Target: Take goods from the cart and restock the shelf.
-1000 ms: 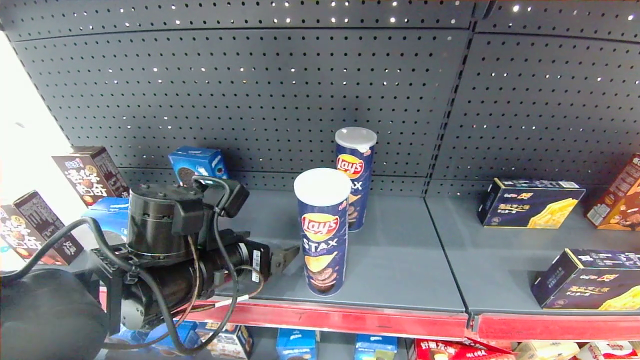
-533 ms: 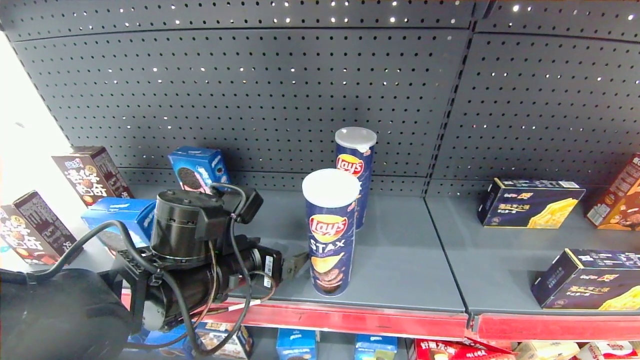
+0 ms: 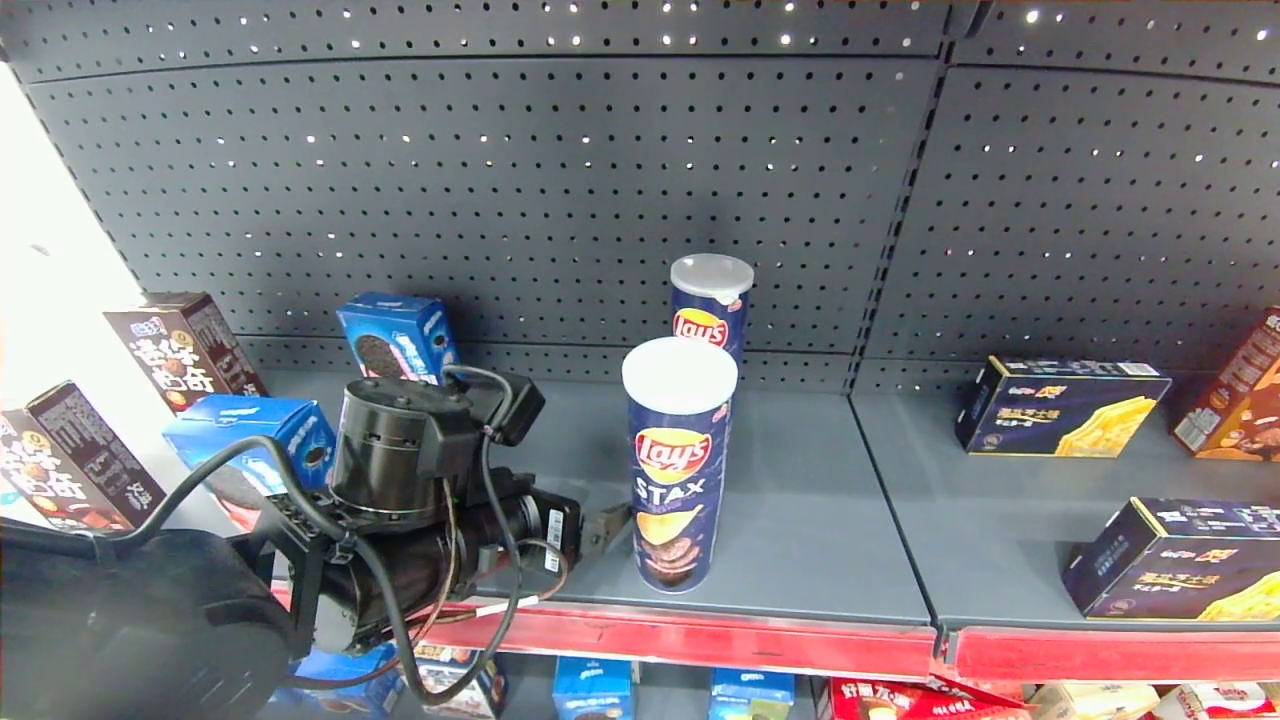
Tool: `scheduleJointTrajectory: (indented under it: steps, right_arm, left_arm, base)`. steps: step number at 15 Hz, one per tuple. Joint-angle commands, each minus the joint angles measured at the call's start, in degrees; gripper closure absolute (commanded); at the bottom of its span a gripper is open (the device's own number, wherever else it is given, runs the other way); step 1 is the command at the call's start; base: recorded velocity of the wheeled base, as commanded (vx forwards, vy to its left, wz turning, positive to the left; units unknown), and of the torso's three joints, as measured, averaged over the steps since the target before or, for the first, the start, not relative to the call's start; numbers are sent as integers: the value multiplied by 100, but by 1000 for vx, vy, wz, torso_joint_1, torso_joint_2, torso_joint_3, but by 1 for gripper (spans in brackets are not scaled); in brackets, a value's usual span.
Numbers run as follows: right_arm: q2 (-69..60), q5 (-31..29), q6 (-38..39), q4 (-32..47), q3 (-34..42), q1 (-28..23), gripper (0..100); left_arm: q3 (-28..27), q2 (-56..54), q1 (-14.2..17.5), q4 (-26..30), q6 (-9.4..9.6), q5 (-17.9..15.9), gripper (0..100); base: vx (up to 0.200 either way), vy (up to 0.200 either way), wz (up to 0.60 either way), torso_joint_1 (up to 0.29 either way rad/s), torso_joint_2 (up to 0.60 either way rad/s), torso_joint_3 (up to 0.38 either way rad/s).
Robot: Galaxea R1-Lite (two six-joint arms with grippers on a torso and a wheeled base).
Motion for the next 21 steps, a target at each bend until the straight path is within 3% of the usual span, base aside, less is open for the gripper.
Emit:
scheduleJointTrajectory:
  steps: [1, 6, 10, 21]
  right_arm:
    - [10, -2, -2, 2, 0, 0, 0]
    - [10, -2, -2, 2, 0, 0, 0]
    - [1, -2, -2, 2, 0, 0, 0]
    - [10, 7, -2, 2, 0, 0, 0]
  left_arm:
    - [-5, 6, -45, -5, -1, 1, 0]
    - [-23, 41, -265, 4, -10, 89, 0]
    - [-14, 50, -353, 4, -238, 195, 0]
    - [4, 33, -283, -5, -238, 221, 0]
  base:
    - [0, 0, 0, 0, 0, 0]
    - [0, 0, 0, 0, 0, 0]
    - [0, 0, 0, 0, 0, 0]
    - [0, 0, 0, 0, 0, 0]
